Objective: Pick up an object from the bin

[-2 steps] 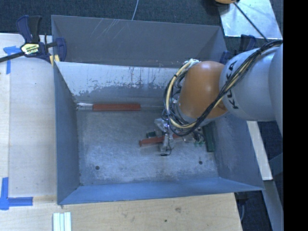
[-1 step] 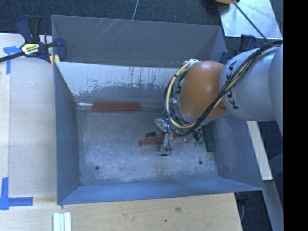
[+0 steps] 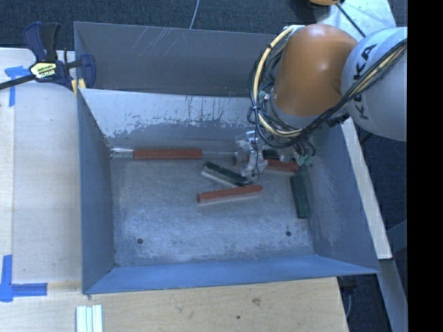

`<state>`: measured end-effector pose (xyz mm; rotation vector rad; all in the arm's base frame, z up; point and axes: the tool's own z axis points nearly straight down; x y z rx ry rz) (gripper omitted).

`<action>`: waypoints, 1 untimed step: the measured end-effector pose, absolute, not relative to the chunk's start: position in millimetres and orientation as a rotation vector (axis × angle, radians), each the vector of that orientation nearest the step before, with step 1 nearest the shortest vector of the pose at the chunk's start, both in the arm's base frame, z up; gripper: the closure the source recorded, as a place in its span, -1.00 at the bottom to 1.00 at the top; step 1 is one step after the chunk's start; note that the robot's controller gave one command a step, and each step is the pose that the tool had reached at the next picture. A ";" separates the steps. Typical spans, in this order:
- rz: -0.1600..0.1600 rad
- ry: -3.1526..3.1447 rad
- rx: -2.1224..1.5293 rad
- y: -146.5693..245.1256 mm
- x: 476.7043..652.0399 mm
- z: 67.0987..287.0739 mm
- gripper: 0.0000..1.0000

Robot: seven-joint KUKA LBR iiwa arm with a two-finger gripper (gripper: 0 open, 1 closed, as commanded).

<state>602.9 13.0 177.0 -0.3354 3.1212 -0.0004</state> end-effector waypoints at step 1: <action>0.000 3.121 -0.336 13.0 602.9 177.0 -1.00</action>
Offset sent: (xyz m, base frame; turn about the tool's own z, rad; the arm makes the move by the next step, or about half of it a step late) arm 0.0000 0.0000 0.0000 0.0000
